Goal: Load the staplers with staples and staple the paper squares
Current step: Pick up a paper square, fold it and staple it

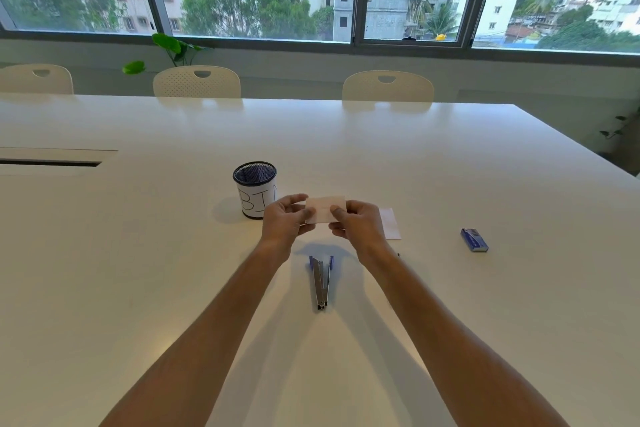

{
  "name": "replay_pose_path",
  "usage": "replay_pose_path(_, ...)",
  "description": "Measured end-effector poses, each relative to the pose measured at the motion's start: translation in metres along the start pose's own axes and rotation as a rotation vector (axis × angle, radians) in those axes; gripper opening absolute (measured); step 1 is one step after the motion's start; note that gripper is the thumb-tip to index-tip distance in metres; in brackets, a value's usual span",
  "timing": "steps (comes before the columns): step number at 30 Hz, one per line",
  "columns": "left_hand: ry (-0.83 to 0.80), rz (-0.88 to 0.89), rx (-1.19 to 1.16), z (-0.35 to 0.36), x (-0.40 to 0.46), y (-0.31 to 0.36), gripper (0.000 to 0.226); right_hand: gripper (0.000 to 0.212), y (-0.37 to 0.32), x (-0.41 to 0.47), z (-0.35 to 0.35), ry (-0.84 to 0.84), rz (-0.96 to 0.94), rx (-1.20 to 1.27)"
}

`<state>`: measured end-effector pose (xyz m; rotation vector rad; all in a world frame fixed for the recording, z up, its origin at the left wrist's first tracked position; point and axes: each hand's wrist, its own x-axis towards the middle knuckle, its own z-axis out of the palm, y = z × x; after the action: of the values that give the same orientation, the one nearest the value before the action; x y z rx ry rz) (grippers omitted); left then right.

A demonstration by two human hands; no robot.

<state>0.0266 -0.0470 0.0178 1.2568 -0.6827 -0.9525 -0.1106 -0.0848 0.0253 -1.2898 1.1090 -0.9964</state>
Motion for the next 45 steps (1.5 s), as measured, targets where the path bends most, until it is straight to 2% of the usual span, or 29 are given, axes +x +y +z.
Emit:
replay_pose_path(2, 0.001, 0.007, -0.004, 0.0, 0.001, 0.0, 0.025, 0.01, 0.001, 0.002, -0.002, 0.013, 0.016, 0.015)
replay_pose_path(10, 0.0, -0.009, 0.018, 0.01, 0.006, -0.002, 0.001, 0.019, 0.002, 0.005, -0.002, -0.038, 0.037, 0.065)
replay_pose_path(14, 0.051, 0.011, 0.031, 0.014, 0.009, -0.003, 0.013, 0.017, 0.002, 0.011, -0.004, 0.018, 0.031, 0.004)
replay_pose_path(20, 0.084, -0.031, 0.042, 0.016, 0.017, -0.008, 0.017, 0.012, 0.002, 0.021, -0.006, 0.044, 0.008, -0.058)
replay_pose_path(26, 0.152, -0.029, 0.048, 0.014, 0.035, -0.013, 0.027, 0.021, -0.002, 0.035, -0.005, 0.131, -0.119, -0.178)
replay_pose_path(29, 0.174, 0.084, 0.312, 0.016, 0.042, -0.019, 0.027, 0.017, -0.01, 0.04, 0.002, 0.137, -0.244, -0.287)
replay_pose_path(33, 0.089, 0.278, 0.757, 0.019, 0.046, -0.027, 0.022, 0.015, -0.023, 0.048, 0.02, 0.091, -0.428, -0.443)
replay_pose_path(39, -0.005, 0.422, 0.92, 0.018, 0.042, -0.035, 0.021, 0.015, -0.043, 0.057, 0.055, 0.011, -0.804, -0.553)
replay_pose_path(45, -0.062, 0.414, 1.046, 0.019, 0.045, -0.046, 0.014, 0.021, -0.048, 0.071, 0.089, -0.172, -0.889, -0.66)
